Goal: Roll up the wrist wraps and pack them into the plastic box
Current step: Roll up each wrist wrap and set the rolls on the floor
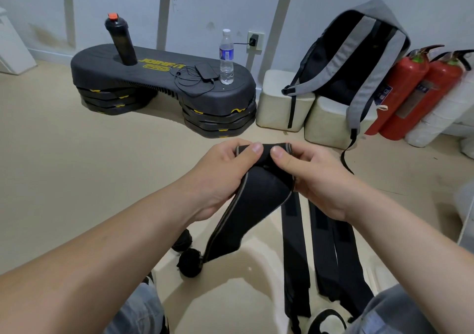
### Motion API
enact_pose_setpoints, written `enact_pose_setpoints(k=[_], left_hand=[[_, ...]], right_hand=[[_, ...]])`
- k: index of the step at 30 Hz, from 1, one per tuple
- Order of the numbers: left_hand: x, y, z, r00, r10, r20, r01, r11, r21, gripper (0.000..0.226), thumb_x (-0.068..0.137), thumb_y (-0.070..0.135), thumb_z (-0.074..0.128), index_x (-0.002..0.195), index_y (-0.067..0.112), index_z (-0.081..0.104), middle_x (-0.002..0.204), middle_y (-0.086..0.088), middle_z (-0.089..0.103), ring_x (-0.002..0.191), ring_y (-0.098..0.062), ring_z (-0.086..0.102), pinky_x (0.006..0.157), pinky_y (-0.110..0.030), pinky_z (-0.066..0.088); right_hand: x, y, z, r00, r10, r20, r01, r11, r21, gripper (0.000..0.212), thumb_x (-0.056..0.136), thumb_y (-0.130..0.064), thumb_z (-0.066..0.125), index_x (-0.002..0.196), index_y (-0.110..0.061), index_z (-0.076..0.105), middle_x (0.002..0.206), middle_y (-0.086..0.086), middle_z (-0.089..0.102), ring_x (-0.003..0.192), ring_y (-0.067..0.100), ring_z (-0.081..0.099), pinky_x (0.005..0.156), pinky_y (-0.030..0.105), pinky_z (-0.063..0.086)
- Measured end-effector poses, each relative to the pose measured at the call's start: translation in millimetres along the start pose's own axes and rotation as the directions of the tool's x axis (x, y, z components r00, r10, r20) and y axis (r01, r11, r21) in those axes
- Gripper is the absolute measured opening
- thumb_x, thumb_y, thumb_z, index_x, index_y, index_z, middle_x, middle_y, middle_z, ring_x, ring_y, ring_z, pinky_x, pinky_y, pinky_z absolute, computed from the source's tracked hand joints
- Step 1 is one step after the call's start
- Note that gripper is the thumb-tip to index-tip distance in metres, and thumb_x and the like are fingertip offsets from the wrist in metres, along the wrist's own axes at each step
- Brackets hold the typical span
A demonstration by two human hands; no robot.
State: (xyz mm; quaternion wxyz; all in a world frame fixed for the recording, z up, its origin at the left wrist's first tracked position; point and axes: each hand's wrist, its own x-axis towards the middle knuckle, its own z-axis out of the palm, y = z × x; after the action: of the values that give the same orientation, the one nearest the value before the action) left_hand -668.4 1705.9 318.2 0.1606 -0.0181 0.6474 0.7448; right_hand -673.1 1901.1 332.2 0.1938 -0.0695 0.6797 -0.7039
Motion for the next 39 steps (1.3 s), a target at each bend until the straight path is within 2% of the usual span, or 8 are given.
enact_pose_setpoints(k=[4, 9, 14, 21, 25, 30, 36, 39], left_hand=[[-1, 5, 1, 0.991, 0.134, -0.020, -0.130, 0.982, 0.140, 0.018, 0.108, 0.026, 0.061, 0.116, 0.011, 0.066, 0.109, -0.013, 0.077, 0.097, -0.018, 0.073, 0.086, -0.034, 0.060], [-6, -3, 3, 0.948, 0.317, -0.017, -0.255, 0.793, 0.554, 0.007, 0.106, 0.033, 0.061, 0.105, 0.026, 0.061, 0.086, 0.010, 0.068, 0.082, -0.005, 0.063, 0.071, -0.025, 0.048], [-13, -13, 12, 0.945, 0.327, 0.022, -0.249, 0.675, 0.694, 0.014, 0.109, 0.042, 0.048, 0.115, 0.029, 0.046, 0.102, 0.005, 0.066, 0.094, -0.019, 0.063, 0.079, -0.039, 0.050], [-16, -4, 16, 0.984, 0.176, -0.017, -0.150, 0.881, 0.449, 0.024, 0.111, 0.047, 0.041, 0.121, 0.028, 0.051, 0.112, 0.007, 0.066, 0.105, -0.006, 0.064, 0.088, -0.030, 0.050], [-10, 3, 17, 0.990, 0.045, -0.135, -0.003, 0.956, 0.293, 0.049, 0.107, 0.063, 0.038, 0.119, 0.024, 0.066, 0.115, 0.000, 0.075, 0.109, -0.013, 0.072, 0.097, -0.037, 0.056], [-5, 0, 11, 0.997, -0.009, -0.070, 0.023, 0.978, 0.206, 0.054, 0.106, 0.062, 0.045, 0.120, 0.017, 0.071, 0.102, -0.008, 0.078, 0.089, -0.020, 0.074, 0.080, -0.041, 0.059], [-3, 1, 13, 0.956, 0.262, -0.131, -0.200, 0.910, 0.362, 0.025, 0.106, 0.042, 0.060, 0.096, 0.021, 0.069, 0.086, 0.006, 0.071, 0.081, -0.007, 0.066, 0.074, -0.024, 0.051], [-8, 4, 15, 0.910, 0.413, -0.044, -0.330, 0.782, 0.529, 0.011, 0.106, 0.032, 0.062, 0.101, 0.024, 0.067, 0.089, 0.011, 0.070, 0.087, -0.003, 0.064, 0.074, -0.019, 0.049]], right_hand=[[0, 0, 7, 0.999, 0.032, -0.041, -0.030, 0.999, 0.038, 0.059, 0.090, -0.045, 0.065, 0.120, 0.005, 0.070, 0.117, 0.028, 0.074, 0.098, 0.029, 0.071, 0.092, 0.040, 0.054], [-4, 7, 16, 0.992, 0.121, -0.026, -0.117, 0.985, 0.123, 0.031, 0.110, -0.030, 0.049, 0.116, -0.011, 0.072, 0.120, 0.019, 0.077, 0.111, 0.029, 0.075, 0.101, 0.042, 0.055], [-6, 15, 21, 0.982, 0.155, -0.106, -0.133, 0.973, 0.189, 0.025, 0.107, -0.036, 0.054, 0.114, -0.014, 0.064, 0.105, 0.009, 0.078, 0.098, 0.020, 0.077, 0.083, 0.035, 0.060], [-3, 17, 18, 0.988, 0.038, -0.152, -0.007, 0.980, 0.199, 0.018, 0.101, -0.018, 0.069, 0.116, -0.010, 0.066, 0.107, 0.018, 0.073, 0.100, 0.029, 0.073, 0.088, 0.044, 0.062], [0, 13, 15, 0.980, -0.174, -0.094, 0.170, 0.984, -0.047, 0.022, 0.101, 0.003, 0.062, 0.109, -0.016, 0.069, 0.104, 0.012, 0.075, 0.098, 0.018, 0.072, 0.087, 0.032, 0.061], [-2, 13, 13, 0.983, -0.176, -0.054, 0.170, 0.980, -0.101, 0.032, 0.097, 0.014, 0.060, 0.107, -0.015, 0.068, 0.099, 0.008, 0.073, 0.093, 0.017, 0.070, 0.087, 0.033, 0.062], [0, 5, 11, 0.998, 0.062, -0.007, -0.059, 0.975, 0.214, 0.041, 0.089, -0.013, 0.075, 0.128, -0.008, 0.064, 0.112, 0.012, 0.073, 0.100, 0.023, 0.074, 0.081, 0.031, 0.062], [-2, -3, 10, 0.979, 0.165, 0.124, -0.191, 0.951, 0.244, 0.044, 0.099, -0.045, 0.053, 0.126, -0.014, 0.069, 0.122, 0.006, 0.077, 0.113, 0.019, 0.074, 0.094, 0.031, 0.060]])
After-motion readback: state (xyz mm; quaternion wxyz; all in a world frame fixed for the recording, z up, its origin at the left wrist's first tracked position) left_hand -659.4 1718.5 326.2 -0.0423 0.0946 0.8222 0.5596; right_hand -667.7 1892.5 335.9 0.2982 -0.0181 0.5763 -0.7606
